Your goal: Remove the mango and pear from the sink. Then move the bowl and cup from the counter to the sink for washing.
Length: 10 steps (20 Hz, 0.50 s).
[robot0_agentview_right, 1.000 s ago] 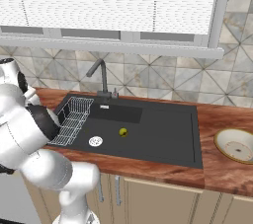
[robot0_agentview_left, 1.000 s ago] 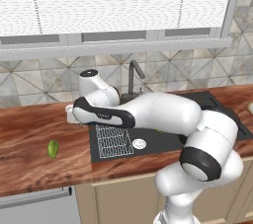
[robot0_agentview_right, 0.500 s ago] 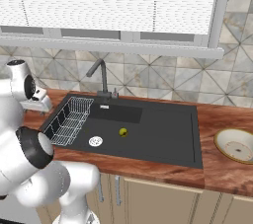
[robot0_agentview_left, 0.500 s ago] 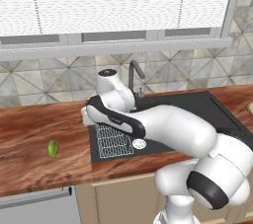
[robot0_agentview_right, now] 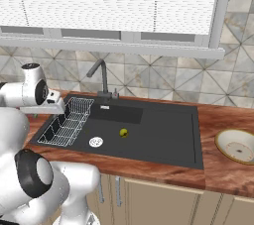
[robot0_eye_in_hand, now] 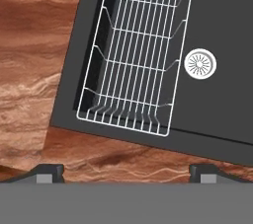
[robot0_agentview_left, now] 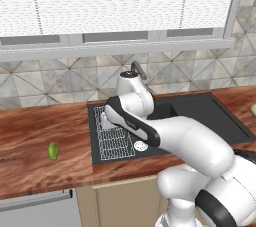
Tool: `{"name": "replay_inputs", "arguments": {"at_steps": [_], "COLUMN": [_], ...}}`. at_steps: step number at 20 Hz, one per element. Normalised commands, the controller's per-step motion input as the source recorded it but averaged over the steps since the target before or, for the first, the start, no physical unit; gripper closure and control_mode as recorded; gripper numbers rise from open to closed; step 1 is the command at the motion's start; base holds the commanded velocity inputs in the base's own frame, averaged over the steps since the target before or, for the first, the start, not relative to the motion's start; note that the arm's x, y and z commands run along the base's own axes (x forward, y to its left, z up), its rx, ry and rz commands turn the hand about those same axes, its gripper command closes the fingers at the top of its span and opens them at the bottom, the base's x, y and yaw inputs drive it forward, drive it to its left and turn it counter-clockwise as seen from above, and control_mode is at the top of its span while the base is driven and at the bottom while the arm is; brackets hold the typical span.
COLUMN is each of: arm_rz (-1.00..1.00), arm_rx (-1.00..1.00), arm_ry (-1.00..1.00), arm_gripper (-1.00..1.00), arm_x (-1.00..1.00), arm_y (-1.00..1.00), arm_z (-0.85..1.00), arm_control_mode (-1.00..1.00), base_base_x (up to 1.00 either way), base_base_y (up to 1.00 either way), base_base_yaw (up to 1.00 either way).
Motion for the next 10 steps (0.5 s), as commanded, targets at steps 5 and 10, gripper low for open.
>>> {"name": "replay_inputs", "arguments": {"at_steps": [5,10], "arm_rz": [0.06,0.06], "arm_rx": [0.0,0.0], "arm_ry": [0.0,0.0], "arm_gripper": [-1.0,-1.0], "arm_x": [0.0,0.0], "arm_y": [-0.43,-0.42], "arm_z": [-0.03,-0.04], "arm_control_mode": [-1.0,-1.0], "base_base_x": [0.0,0.0], "base_base_y": [0.0,0.0], "base_base_yaw": [0.0,0.0]}}
